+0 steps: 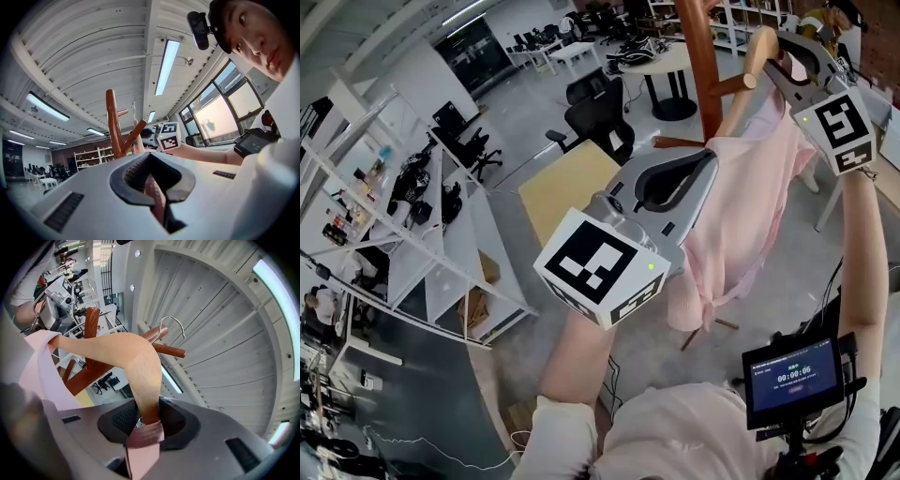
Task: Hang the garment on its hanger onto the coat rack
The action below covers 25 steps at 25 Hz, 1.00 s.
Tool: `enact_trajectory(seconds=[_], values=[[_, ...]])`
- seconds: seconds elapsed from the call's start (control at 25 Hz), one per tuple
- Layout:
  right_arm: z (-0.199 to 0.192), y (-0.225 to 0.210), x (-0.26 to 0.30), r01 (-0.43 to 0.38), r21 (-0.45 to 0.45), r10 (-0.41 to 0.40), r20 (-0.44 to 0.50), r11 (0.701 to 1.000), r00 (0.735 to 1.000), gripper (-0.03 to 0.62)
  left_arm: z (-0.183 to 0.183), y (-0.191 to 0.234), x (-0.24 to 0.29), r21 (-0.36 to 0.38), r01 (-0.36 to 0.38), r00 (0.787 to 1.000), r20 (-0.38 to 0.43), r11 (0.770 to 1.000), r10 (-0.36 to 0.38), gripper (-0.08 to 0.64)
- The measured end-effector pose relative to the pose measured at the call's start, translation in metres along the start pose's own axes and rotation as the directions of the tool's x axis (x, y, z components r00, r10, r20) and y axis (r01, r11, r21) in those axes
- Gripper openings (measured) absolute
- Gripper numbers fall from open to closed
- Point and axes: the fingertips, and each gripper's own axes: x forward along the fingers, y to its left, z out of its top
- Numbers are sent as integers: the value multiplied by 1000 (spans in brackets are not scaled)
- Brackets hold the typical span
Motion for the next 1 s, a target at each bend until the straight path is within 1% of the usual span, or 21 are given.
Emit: enact_trajectory(seconds=[0.12,0.36,0.6,1.0], values=[[0,1,10,-32,14,31,19,999,999,124,0,2,3,-2,-7,1000,-1,1000,7,5],[-16,8,34,-91,31,89,51,995,995,124,-10,12,15,-28,-28,1000,6,999,28,5],[-6,12,44,-141,36,138,85,989,987,124,-3,10,10,-14,-36,999,12,999,37,5],[-2,19,57,-212,29,208,90,977,974,124,-1,8,11,-22,-50,999,15,999,50,5]])
